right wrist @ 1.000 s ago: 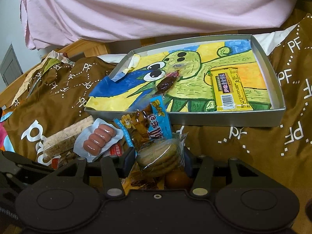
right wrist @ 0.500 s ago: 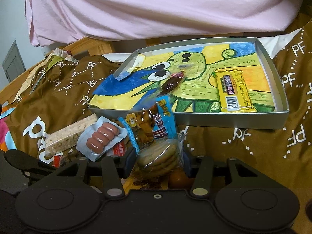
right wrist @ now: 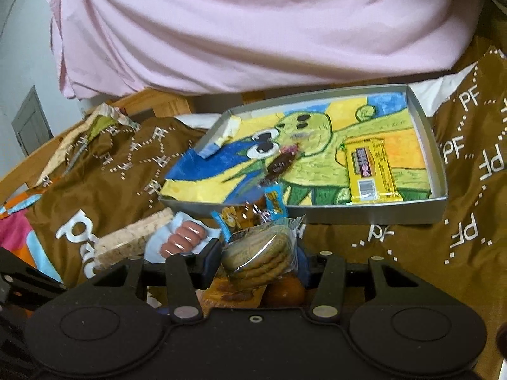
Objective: Organize snacks
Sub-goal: 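Grasp the blue packet with the left tool while the right tool grasps the cookie packet, then lower the blue packet into the tray with the left tool while the right tool releases the cookies, then lift both open tools away from the tray toward the scattered snacks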
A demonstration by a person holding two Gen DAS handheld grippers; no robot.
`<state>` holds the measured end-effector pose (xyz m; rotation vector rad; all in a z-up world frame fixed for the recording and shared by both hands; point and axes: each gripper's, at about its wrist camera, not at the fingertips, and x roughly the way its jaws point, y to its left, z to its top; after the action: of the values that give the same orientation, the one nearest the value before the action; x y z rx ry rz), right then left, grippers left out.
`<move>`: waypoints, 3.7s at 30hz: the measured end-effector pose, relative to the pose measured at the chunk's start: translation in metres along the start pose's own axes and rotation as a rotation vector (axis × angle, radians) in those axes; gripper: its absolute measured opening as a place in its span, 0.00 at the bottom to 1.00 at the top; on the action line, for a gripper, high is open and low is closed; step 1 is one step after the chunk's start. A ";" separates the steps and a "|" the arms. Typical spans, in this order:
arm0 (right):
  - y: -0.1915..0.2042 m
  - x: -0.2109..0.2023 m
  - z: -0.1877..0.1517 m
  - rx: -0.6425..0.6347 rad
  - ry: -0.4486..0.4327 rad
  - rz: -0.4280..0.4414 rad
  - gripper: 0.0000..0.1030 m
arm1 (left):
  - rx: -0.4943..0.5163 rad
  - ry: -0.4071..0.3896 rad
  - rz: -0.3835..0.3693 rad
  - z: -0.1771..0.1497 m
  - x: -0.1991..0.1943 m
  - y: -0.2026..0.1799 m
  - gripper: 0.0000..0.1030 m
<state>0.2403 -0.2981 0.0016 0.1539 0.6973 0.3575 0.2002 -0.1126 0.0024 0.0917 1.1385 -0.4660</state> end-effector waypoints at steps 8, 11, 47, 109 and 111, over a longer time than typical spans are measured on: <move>0.000 -0.023 0.006 0.015 -0.127 -0.002 0.49 | -0.036 -0.038 0.017 0.006 -0.041 -0.009 0.30; -0.005 -0.029 0.009 0.030 -0.185 -0.015 0.49 | -0.050 -0.065 0.031 0.011 -0.049 -0.010 0.30; -0.068 0.090 0.044 0.093 -0.209 -0.130 0.49 | -0.353 -0.531 0.207 0.165 0.089 0.067 0.31; 0.092 -0.126 -0.055 0.003 -0.482 -0.279 0.99 | -0.282 -0.702 0.295 -0.094 -0.096 0.046 1.00; 0.098 -0.123 -0.061 -0.005 -0.444 -0.289 0.99 | -0.267 -0.693 0.296 -0.103 -0.093 0.046 1.00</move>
<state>0.0867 -0.2511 0.0540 0.1198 0.2729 0.0412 0.0996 -0.0104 0.0337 -0.1277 0.4825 -0.0581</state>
